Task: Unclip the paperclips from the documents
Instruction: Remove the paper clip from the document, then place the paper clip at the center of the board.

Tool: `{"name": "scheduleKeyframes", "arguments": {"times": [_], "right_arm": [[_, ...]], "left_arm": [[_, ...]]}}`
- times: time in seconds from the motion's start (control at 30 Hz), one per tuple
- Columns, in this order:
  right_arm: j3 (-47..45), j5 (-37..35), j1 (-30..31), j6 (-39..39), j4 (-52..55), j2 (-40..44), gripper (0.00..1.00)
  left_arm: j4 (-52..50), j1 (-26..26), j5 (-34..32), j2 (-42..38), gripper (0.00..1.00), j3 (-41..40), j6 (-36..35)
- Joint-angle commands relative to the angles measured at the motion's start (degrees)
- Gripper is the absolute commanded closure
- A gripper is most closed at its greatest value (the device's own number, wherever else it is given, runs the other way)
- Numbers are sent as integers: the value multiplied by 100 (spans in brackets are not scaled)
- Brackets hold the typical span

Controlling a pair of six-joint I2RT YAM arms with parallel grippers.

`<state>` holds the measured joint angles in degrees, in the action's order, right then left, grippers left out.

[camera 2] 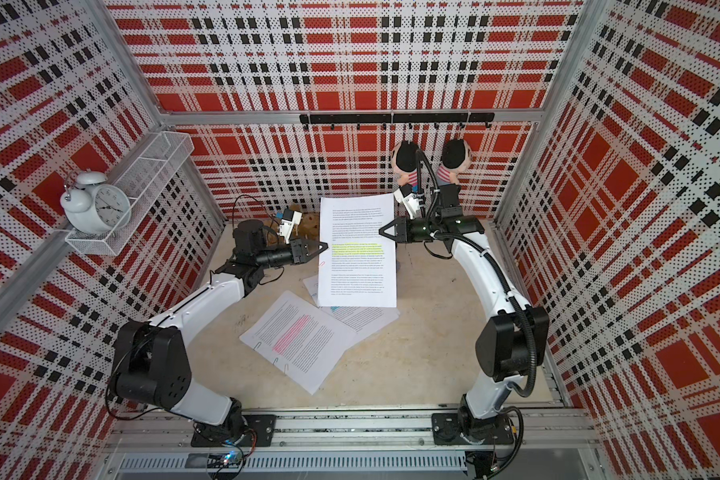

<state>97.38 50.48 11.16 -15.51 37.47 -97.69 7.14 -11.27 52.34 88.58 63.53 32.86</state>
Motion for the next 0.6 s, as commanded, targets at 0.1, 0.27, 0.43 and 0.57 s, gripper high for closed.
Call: {"name": "scheduleKeyframes", "arguments": {"times": [0.1,0.27,0.43,0.57], "right_arm": [[-302,-540,-705,-81,-759,542,100],[-590,-566,-779,-119,-905,628,100],[-723,-585,-806,-75,-909,659,100],[-823,-603,-806,-58,-907,686,100]], "left_arm": [[-1250,691,-810,-181,100,-446,-513],[-1779,884,-855,-333,100,-568,-931],[-2201,1055,-936,-390,100,-587,-1281],[-2257,1126,-953,-412,100,-631,-1351]]}}
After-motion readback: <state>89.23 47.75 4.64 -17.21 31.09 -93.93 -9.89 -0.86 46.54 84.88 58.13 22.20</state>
